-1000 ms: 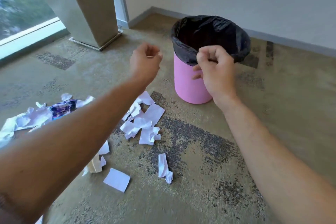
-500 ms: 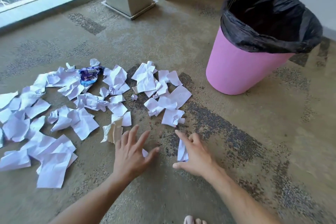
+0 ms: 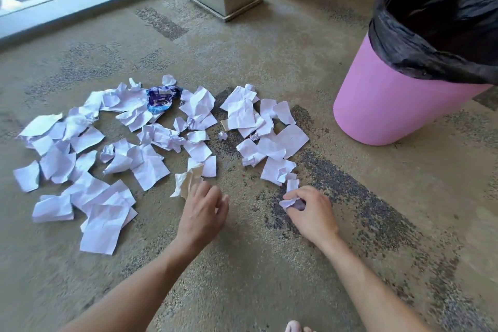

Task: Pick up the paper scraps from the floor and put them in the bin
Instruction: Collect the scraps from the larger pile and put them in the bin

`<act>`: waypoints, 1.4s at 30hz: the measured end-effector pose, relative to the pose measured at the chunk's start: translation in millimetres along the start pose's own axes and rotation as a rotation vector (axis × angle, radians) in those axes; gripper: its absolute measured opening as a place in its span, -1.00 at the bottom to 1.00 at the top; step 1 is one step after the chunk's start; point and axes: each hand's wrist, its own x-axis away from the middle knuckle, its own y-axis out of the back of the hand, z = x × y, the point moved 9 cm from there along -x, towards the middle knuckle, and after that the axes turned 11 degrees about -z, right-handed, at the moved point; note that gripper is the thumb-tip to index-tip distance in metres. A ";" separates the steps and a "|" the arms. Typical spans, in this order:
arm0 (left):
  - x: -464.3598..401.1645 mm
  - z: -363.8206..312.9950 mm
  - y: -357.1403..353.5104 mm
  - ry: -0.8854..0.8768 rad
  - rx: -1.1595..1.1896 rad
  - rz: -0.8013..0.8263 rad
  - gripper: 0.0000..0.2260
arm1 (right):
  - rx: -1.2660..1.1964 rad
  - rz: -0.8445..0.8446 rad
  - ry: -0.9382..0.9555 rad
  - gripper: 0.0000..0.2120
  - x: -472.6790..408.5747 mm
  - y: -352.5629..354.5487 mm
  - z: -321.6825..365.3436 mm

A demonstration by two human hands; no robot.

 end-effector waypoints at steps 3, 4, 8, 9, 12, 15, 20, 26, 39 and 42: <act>-23.8 19.8 15.7 0.154 -0.011 -0.085 -0.80 | 0.012 -0.097 -0.001 -0.81 -27.0 14.9 7.1; -31.2 26.8 18.3 0.176 -0.034 -0.097 -0.83 | 0.038 -0.098 -0.009 -0.77 -37.7 13.9 6.6; -47.8 54.7 3.0 0.219 -0.208 0.079 -0.58 | 0.147 0.014 -0.044 -0.43 -72.8 -9.2 5.0; -48.3 59.3 -2.5 0.217 -0.246 0.130 -0.48 | 0.173 0.047 -0.039 -0.34 -78.3 -17.5 6.9; -47.2 63.7 -16.6 0.204 -0.269 0.233 -0.29 | 0.307 0.137 -0.018 -0.13 -89.3 -40.2 13.9; -49.0 65.1 -26.3 0.163 -0.292 0.262 -0.30 | 0.409 0.190 0.028 -0.14 -97.1 -53.5 26.6; -56.9 62.7 -31.2 0.053 -0.348 0.202 -0.46 | 0.390 0.248 0.053 -0.37 -104.6 -65.7 39.1; -66.6 51.8 -35.2 0.037 -0.293 0.202 -0.65 | 0.186 0.185 -0.027 -0.62 -105.6 -60.4 34.8; -96.7 14.7 -38.8 0.375 0.118 0.163 -0.90 | -0.565 0.087 -0.483 -0.74 -89.4 -45.5 10.1; -107.8 17.2 -34.9 0.626 0.342 0.116 -0.90 | -0.736 0.077 -0.533 -0.76 -87.2 -33.6 18.4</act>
